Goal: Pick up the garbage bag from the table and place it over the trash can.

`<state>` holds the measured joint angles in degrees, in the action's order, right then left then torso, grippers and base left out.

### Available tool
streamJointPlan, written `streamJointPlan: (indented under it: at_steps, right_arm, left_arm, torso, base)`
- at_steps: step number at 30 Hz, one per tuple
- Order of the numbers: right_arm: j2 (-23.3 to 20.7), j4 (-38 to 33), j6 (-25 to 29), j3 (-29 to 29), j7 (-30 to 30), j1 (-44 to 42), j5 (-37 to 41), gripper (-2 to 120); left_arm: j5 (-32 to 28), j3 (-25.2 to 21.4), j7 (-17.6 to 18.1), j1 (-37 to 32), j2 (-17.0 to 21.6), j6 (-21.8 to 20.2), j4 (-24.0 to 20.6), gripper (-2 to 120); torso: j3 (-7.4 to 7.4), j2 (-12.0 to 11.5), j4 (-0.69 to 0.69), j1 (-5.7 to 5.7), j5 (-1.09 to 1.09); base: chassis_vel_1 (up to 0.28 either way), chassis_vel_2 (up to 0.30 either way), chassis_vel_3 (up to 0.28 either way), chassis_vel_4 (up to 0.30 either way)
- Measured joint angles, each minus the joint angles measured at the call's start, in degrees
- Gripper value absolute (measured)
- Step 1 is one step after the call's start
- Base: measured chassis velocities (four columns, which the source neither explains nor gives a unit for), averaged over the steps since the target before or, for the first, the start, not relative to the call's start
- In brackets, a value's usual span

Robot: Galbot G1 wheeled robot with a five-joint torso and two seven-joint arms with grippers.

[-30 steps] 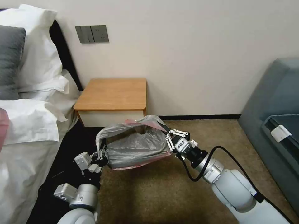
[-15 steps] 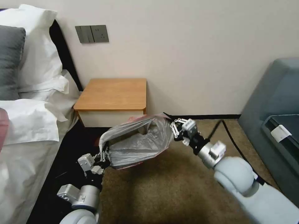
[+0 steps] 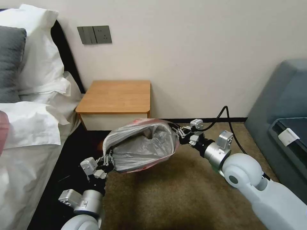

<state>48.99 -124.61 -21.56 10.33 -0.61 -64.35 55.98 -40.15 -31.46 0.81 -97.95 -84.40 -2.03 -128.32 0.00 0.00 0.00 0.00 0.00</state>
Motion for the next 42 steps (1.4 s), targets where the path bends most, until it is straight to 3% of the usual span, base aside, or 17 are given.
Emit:
streamJointPlan:
  at_steps: [7,13,23,34,38,42]
  right_arm:
    - [1.3,-5.3,-0.9,0.7,-6.8,-5.1,2.3,0]
    - [3.4,-6.9,-1.0,-0.1,-10.9,-5.5,0.1,5]
    - [4.3,-9.0,-1.0,0.3,-17.0,-6.7,-0.6,41]
    - [4.3,-14.4,-7.6,1.0,-36.2,-7.9,14.7,83]
    - [4.7,-14.6,-9.1,1.2,-40.2,-7.5,19.8,97]
    - [5.8,-12.4,-10.6,0.6,-40.8,-7.0,20.2,100]
  left_arm:
    - [-6.4,-1.5,0.3,0.4,0.1,-1.9,-0.9,5]
    - [-7.0,-2.2,0.5,0.5,0.6,-2.4,-1.2,5]
    - [-5.0,-2.0,-0.1,0.3,0.6,-1.8,-1.2,5]
    - [-4.5,-2.4,-0.1,0.6,0.9,-1.0,-1.3,5]
    - [-4.2,-2.3,-0.1,0.7,1.1,-0.8,-1.3,5]
    - [-3.3,-1.7,-0.3,0.8,1.1,-0.5,-1.1,5]
  torso:
    - [0.0,0.0,0.0,0.0,-0.01]
    - [0.0,0.0,0.0,0.0,-0.01]
    - [0.0,0.0,0.01,0.0,-0.01]
    - [0.0,0.0,0.0,0.0,0.0]
    - [0.0,0.0,0.0,0.0,-0.01]
    - [0.0,0.0,0.0,0.0,0.01]
  base:
    - [0.0,0.0,0.0,0.0]
    - [0.0,0.0,0.0,0.0]
    - [0.0,0.0,0.0,0.0]
    - [0.0,0.0,0.0,0.0]
    - [0.0,0.0,0.0,0.0]
    - [0.0,0.0,0.0,0.0]
